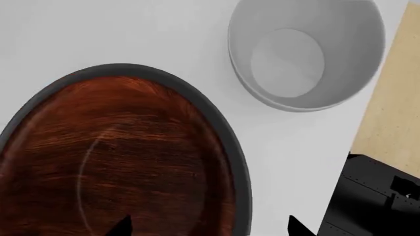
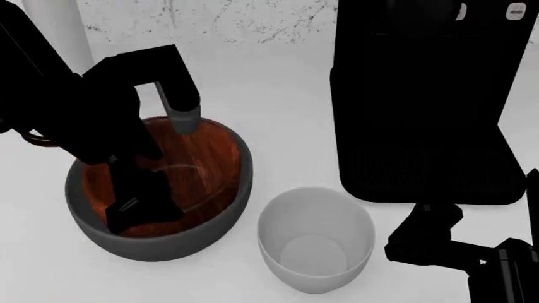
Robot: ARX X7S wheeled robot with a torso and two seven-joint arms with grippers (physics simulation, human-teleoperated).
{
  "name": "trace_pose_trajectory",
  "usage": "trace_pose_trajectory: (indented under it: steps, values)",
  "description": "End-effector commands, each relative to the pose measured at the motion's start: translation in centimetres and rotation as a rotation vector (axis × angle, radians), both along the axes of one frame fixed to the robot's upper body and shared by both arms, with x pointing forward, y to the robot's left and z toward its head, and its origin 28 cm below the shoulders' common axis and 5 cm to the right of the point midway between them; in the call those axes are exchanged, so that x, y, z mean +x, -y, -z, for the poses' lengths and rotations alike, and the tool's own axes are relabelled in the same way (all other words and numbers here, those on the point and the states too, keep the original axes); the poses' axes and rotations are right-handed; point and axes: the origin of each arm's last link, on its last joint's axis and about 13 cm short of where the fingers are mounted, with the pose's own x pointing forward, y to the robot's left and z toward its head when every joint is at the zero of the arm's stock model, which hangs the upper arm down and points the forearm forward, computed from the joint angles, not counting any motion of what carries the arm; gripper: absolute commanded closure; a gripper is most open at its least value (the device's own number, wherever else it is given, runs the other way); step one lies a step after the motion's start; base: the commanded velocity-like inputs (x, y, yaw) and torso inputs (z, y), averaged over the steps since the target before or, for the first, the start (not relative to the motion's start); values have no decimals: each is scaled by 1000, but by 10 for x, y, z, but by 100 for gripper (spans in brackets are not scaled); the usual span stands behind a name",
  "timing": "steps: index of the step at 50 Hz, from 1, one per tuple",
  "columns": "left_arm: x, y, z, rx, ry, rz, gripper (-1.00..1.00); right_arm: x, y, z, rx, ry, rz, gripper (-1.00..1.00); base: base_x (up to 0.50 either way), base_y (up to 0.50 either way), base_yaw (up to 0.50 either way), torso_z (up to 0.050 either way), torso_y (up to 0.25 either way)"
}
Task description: Stack the bowls from largest to smallest.
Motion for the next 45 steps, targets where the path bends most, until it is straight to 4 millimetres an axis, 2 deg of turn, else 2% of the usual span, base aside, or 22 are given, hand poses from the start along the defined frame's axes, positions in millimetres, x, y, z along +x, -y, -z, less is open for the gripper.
trace_pose_trajectory:
  steps: [1, 7, 10, 14, 16, 18, 21, 23, 25, 29, 30, 31, 32, 33, 35, 39, 42, 43, 45]
  values:
    - [4, -1, 2, 8, 17, -7, -100, 1, 0, 0, -2, 2, 5, -100, 0, 0, 0, 0, 0]
    - [7, 2, 3, 9, 19, -9, -100, 0, 0, 1, -1, 0, 5, -100, 0, 0, 0, 0, 0]
    - [3, 2, -7, -13, 30, -13, -100, 0, 1, 1, -1, -1, 6, -100, 0, 0, 0, 0, 0]
    - [-9, -2, -26, -40, 53, -3, -100, 0, 0, 2, -1, -4, 3, -100, 0, 0, 0, 3, 0]
    - [-15, -4, -29, -48, 61, -18, -100, -1, -1, 2, -1, -6, -1, -100, 0, 0, 0, 0, 0]
    - [-28, -7, -34, -75, 68, -13, -100, -2, -1, 2, 2, -10, -8, -100, 0, 0, 0, 0, 0]
    - [-41, -15, -33, -65, 95, -38, -100, -1, -2, 1, 3, -9, -7, -100, 0, 0, 0, 0, 0]
    - [-48, -18, -33, -117, 127, -48, -100, -1, -2, 1, 3, -10, -8, -100, 0, 0, 0, 0, 0]
    - [-55, -26, -28, -214, 174, -134, -100, -1, -1, 2, 4, -12, -8, -100, 0, 0, 0, 0, 0]
    - [-85, -31, -14, -394, 241, -161, -100, 0, -1, 1, -4, -17, -10, -100, 0, 0, 0, 0, 0]
    - [-89, -37, -7, -474, 280, -237, -100, 0, 0, 1, -18, -22, -10, -100, 0, 0, 0, 0, 0]
    - [-99, -41, 2, -456, 320, -239, -100, -1, 0, 1, -30, -28, -14, -100, 0, 0, 0, 0, 0]
    - [-112, -43, 1, -569, 362, -280, -100, -1, 1, 1, -34, -36, -16, -100, 0, 0, 0, 0, 0]
    - [-118, -43, 1, -582, 378, -285, -100, 0, 1, 1, -37, -37, -15, -100, 0, 0, 0, 0, 0]
    - [-142, -48, 3, -655, 469, -366, -100, 0, 1, -1, -44, -49, -14, -100, 0, 0, 0, 0, 0]
    - [-176, -54, 8, -667, 615, -427, -100, -2, -1, 2, -74, -87, -30, -100, 0, 0, 0, 0, 0]
    - [-209, -56, 19, -585, 822, -468, -100, -1, -2, 6, -92, -107, -40, -100, 0, 0, 0, 0, 0]
    - [-217, -55, 20, -636, 826, -487, -100, 0, -3, 7, -95, -111, -40, -100, 0, 0, 0, 0, 0]
    - [-232, -56, 28, -648, 942, -562, -100, 0, -4, 9, -83, -133, -44, -100, 0, 0, 0, 0, 0]
